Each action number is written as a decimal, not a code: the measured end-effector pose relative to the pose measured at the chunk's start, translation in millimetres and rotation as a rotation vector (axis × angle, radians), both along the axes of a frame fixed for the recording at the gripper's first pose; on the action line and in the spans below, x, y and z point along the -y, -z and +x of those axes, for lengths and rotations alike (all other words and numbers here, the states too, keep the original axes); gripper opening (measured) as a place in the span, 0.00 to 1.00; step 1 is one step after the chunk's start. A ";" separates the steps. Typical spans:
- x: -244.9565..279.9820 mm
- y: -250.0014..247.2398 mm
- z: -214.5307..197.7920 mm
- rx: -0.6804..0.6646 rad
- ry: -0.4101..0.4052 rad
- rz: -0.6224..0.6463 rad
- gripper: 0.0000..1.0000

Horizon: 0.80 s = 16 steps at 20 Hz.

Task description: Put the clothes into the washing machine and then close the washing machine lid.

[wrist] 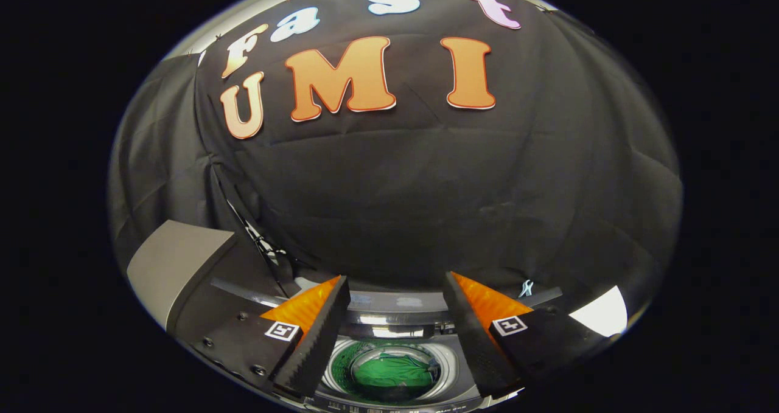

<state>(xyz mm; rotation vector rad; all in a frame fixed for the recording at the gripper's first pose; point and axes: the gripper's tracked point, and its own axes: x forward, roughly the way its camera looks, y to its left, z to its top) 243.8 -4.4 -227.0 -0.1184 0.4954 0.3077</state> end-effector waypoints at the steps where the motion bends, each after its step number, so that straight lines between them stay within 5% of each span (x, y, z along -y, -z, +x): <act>1: 1.8 3.4 -7.9 -0.007 0.002 0.001 0.99; 8: 38.6 77.7 -94.2 -0.141 0.120 -0.019 1.00; 16: 46.4 28.5 -132.9 -0.021 0.216 0.043 0.99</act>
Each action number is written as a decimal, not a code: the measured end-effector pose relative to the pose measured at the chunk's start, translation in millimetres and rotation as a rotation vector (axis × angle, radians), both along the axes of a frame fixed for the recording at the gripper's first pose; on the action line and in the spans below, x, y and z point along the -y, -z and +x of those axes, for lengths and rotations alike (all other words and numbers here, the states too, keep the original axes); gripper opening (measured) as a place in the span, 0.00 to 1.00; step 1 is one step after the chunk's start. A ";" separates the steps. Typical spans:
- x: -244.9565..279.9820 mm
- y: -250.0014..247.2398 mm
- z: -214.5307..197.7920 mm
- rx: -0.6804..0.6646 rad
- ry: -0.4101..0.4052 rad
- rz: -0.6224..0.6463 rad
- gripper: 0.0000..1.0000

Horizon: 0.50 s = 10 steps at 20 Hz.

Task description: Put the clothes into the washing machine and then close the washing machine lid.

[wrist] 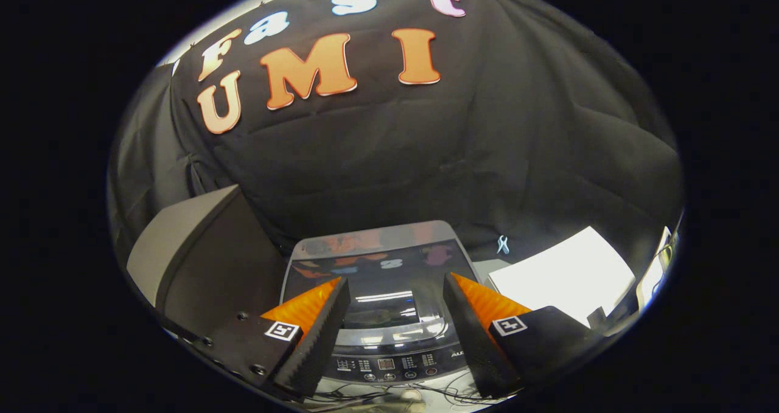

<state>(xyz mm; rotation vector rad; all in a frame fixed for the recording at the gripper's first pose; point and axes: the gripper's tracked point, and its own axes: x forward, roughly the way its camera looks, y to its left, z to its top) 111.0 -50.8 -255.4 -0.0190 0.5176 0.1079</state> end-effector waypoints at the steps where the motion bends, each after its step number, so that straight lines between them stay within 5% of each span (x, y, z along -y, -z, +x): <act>1: 0.6 -7.7 -3.7 0.016 0.006 0.007 0.99; 10: 11.5 -86.3 -32.7 0.145 0.060 0.034 0.99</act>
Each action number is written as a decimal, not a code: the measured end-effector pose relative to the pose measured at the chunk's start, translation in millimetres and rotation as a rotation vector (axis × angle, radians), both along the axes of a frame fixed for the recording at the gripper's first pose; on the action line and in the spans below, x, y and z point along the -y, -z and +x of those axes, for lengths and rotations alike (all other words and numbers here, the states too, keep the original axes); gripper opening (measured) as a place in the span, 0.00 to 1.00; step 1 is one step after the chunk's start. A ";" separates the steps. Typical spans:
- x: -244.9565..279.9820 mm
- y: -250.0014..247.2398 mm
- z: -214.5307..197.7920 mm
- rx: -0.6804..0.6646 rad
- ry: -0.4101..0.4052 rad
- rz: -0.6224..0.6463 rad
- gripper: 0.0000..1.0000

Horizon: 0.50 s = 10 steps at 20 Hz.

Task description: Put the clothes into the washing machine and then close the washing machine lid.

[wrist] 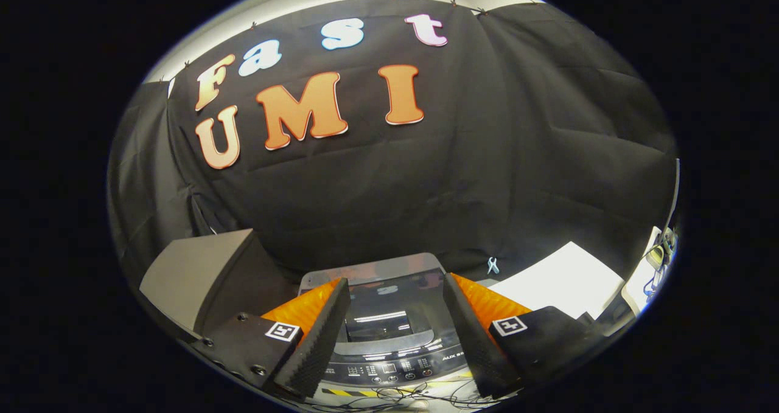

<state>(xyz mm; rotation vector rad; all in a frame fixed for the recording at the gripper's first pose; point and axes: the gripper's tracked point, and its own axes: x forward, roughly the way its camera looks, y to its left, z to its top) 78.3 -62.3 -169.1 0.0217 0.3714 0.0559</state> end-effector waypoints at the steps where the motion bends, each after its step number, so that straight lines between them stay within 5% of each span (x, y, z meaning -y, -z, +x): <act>1: 1.4 -11.1 -1.0 0.019 0.008 0.008 0.99; 10: -15.4 -115.5 -27.9 0.184 0.039 0.066 0.99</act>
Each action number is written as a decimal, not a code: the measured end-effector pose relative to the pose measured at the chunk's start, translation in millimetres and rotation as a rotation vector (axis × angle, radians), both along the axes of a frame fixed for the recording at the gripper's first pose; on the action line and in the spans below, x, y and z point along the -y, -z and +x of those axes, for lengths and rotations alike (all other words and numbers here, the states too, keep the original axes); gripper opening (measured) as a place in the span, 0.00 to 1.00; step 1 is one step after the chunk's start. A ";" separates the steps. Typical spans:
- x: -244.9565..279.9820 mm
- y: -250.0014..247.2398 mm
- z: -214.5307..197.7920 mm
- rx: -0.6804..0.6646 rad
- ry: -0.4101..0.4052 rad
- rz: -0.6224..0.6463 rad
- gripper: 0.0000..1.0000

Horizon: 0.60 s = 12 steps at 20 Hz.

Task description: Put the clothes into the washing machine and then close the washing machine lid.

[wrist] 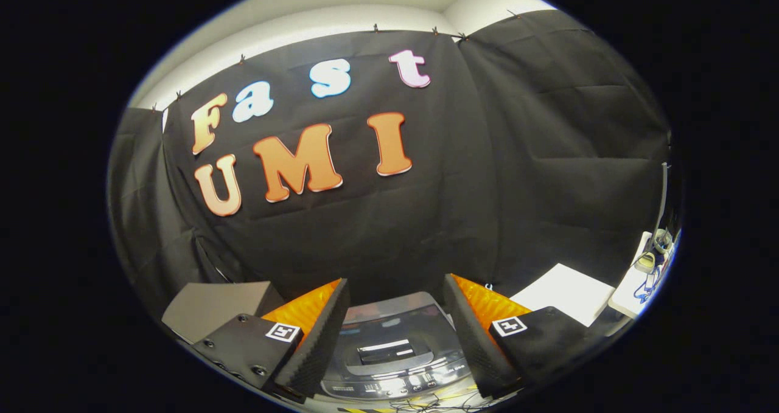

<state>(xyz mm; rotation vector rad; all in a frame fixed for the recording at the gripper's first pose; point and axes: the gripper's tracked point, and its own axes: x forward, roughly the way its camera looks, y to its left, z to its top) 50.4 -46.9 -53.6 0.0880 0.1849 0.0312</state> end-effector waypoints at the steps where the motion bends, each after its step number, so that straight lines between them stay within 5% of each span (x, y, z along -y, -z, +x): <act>1: -2.6 -11.8 -3.2 0.016 -0.003 0.008 0.99; 12: -5.3 -97.6 -37.1 0.153 0.017 -0.070 0.99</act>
